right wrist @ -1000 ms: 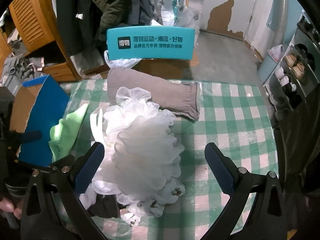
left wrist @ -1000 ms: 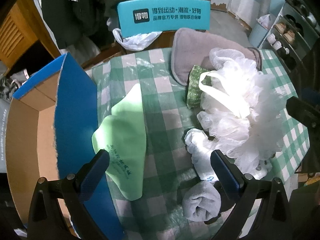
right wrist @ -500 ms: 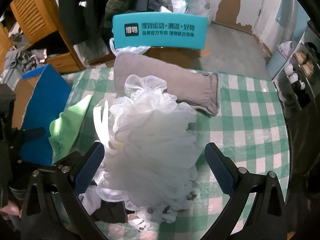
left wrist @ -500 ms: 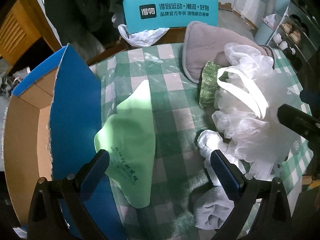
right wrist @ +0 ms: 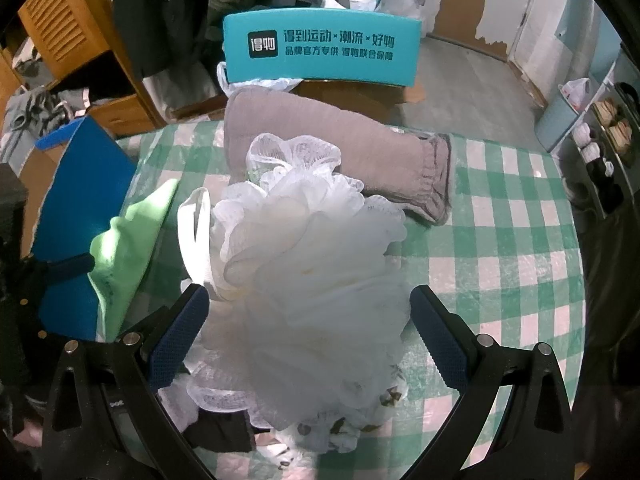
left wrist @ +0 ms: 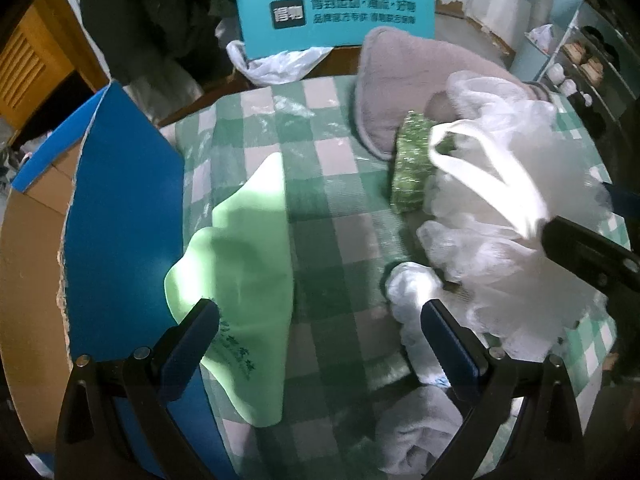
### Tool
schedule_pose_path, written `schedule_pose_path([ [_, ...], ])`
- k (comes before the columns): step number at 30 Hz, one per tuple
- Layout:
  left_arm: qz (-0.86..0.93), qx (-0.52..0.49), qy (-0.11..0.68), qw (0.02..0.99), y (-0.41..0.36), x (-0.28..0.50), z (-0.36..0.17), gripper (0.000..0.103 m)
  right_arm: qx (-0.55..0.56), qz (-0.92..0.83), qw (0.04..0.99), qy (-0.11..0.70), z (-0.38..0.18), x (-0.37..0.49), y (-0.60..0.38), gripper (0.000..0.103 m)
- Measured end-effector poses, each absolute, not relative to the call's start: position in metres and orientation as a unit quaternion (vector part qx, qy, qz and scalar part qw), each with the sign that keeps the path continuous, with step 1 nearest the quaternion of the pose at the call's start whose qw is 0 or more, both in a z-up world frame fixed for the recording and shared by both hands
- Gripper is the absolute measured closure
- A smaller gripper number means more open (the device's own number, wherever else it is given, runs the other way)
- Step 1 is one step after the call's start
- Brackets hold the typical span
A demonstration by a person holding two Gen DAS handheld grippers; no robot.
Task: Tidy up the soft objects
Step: 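Reach the left tool to the green cloth while the right tool reaches the bath puff, then close the left gripper on the green cloth while the right gripper grasps the bath puff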
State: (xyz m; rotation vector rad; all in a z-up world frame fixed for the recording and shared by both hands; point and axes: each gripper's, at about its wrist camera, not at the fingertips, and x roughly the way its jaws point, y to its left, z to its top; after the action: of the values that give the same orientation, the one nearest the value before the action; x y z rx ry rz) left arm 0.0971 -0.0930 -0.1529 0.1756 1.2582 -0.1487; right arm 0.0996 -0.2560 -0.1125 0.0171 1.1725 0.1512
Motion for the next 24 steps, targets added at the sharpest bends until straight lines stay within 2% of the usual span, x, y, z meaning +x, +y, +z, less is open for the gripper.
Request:
schedule_pose_path([
  [24,-0.052,0.017,0.631,0.774,-0.050,0.130,-0.196,0.003,0.012,0.077,0.783,0.617,-0.170,0.120,-0.245,0.004],
])
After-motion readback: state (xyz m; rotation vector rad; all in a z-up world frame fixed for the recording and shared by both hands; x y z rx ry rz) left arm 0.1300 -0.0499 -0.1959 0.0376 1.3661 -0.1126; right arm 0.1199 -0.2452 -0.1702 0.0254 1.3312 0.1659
